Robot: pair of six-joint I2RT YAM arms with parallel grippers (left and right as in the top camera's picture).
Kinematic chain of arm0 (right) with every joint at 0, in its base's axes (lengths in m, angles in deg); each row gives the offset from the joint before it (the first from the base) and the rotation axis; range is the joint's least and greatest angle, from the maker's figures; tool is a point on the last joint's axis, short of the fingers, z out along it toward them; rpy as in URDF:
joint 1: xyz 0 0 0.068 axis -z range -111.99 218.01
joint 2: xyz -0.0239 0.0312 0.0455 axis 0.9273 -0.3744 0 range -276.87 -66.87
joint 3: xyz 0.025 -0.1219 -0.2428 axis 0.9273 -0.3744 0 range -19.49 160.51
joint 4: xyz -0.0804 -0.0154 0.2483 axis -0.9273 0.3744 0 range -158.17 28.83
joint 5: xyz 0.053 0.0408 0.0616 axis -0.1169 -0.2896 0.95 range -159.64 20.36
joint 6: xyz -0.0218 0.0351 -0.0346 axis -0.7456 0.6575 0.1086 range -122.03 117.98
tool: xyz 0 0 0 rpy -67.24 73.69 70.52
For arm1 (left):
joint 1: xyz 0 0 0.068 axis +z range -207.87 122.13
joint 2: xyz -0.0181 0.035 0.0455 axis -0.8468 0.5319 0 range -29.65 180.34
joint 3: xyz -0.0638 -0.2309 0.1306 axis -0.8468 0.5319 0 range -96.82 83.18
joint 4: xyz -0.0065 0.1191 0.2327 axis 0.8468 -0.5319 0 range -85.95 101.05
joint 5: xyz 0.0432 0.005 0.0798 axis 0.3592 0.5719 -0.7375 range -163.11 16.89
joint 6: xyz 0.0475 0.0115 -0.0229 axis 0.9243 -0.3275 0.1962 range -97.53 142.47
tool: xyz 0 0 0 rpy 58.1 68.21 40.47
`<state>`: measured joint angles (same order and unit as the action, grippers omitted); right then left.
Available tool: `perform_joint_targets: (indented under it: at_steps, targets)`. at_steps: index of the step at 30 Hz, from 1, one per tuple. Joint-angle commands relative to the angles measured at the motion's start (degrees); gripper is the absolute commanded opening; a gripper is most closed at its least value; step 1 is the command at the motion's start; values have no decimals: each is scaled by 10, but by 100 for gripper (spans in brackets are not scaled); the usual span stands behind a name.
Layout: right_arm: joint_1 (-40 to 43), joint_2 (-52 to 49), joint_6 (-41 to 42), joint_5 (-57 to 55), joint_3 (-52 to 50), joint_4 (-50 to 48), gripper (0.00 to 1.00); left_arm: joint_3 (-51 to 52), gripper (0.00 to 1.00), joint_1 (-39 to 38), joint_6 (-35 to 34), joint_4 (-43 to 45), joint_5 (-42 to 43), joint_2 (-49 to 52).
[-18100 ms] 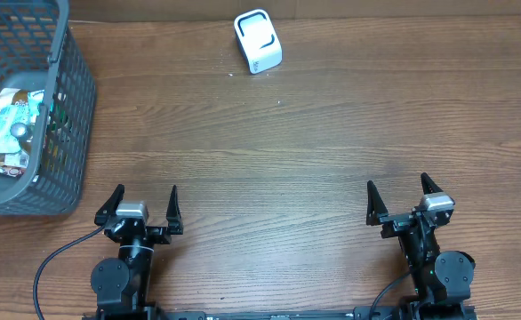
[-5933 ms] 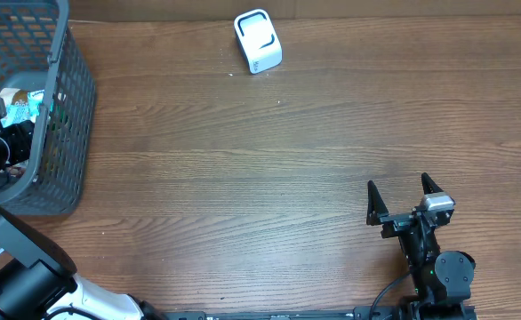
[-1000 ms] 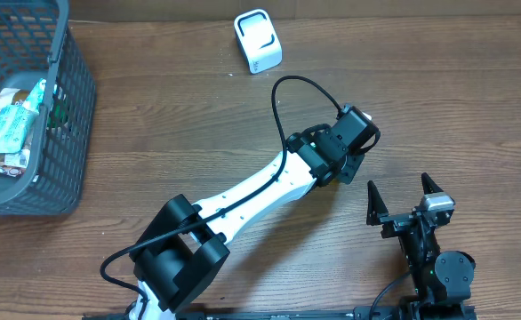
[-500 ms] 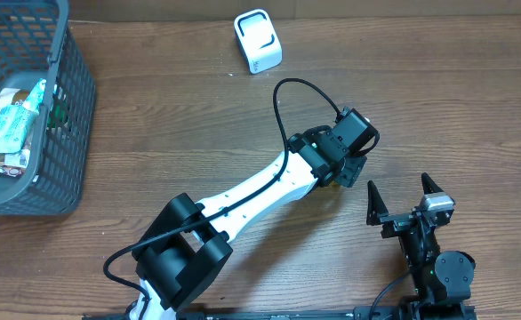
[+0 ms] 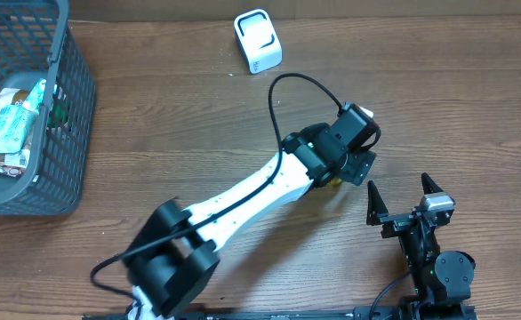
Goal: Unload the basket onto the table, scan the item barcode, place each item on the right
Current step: 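Carry the bottle out and set it upright on the table center, then open the left gripper and move it back to the basket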
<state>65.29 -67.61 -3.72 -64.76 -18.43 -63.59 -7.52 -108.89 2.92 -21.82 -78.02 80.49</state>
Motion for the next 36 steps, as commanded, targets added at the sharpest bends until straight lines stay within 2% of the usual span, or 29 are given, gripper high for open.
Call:
perform_joint_targets:
  at_steps: [1, 7, 8, 9, 25, 36]
  targets:
    - [2, 5, -2, -5, -6, -1, 100, -14, 91, 4, 3, 5, 2, -63]
    - [2, 5, -2, -6, -6, -1, 100, -14, 88, 16, 3, -4, 2, -97]
    - [2, 5, -2, -5, -6, -1, 100, -14, 91, 19, 3, -7, 2, -98]
    - [2, 5, -2, -5, -6, -1, 100, -14, 100, 22, 3, -12, 2, -98]
    - [2, 5, -2, -5, -6, -1, 100, -14, 100, 147, 2, -195, 19, -98]
    - [2, 5, -2, -5, -6, -1, 100, -14, 100, 207, -2, -234, 20, -98]
